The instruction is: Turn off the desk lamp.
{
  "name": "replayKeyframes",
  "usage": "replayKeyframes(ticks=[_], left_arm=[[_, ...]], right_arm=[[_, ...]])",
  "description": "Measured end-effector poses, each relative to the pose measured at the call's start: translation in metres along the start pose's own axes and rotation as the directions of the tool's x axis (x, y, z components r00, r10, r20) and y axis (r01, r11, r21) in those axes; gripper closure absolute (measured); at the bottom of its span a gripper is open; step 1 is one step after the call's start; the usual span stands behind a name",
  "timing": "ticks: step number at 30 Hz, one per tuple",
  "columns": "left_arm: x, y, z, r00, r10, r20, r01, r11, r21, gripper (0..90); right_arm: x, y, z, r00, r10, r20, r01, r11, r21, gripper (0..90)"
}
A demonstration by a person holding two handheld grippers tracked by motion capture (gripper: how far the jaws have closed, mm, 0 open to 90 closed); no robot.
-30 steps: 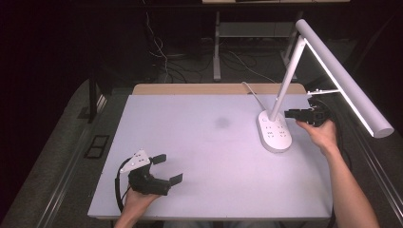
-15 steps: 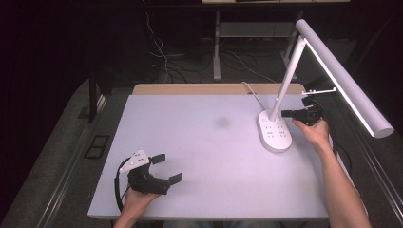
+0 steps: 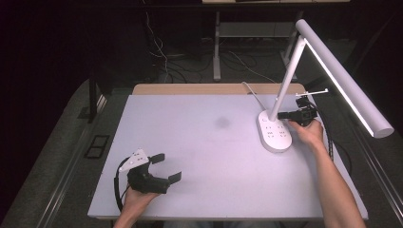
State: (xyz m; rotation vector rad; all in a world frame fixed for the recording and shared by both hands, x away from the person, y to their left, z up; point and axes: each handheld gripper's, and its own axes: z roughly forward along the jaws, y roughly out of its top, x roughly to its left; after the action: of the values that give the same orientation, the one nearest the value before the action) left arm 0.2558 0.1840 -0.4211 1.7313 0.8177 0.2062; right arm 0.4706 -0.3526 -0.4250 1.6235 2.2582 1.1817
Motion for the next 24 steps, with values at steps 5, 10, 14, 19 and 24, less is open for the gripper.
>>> replayKeyframes(ticks=[5,10,14,19,24], left_arm=[[-0.001,0.0,-0.001,1.0,0.003,0.004,-0.003,1.0,-0.001,0.0],[0.0,0.0,-0.002,1.0,0.002,0.007,-0.002,1.0,-0.003,0.0],[0.001,0.0,-0.001,1.0,0.002,0.005,-0.002,1.0,-0.002,0.0],[0.0,0.0,0.0,0.9999,-0.002,0.01,0.002,1.0,-0.003,0.0],[0.0,0.0,-0.001,1.0,0.0,0.009,0.0,1.0,-0.005,0.0]], right_arm=[[-0.005,-0.001,0.002,0.9984,0.052,-0.022,-0.052,0.998,-0.018,90.0],[-0.003,-0.004,0.002,0.9988,0.048,-0.01,-0.049,0.998,-0.028,90.0],[0.005,-0.001,0.002,0.9998,0.005,0.017,-0.004,1.0,-0.018,90.0],[0.006,-0.001,0.002,0.9995,0.005,0.03,-0.005,1.0,-0.013,90.0],[0.004,-0.002,0.002,0.9995,0.027,0.019,-0.026,0.999,-0.02,90.0]])
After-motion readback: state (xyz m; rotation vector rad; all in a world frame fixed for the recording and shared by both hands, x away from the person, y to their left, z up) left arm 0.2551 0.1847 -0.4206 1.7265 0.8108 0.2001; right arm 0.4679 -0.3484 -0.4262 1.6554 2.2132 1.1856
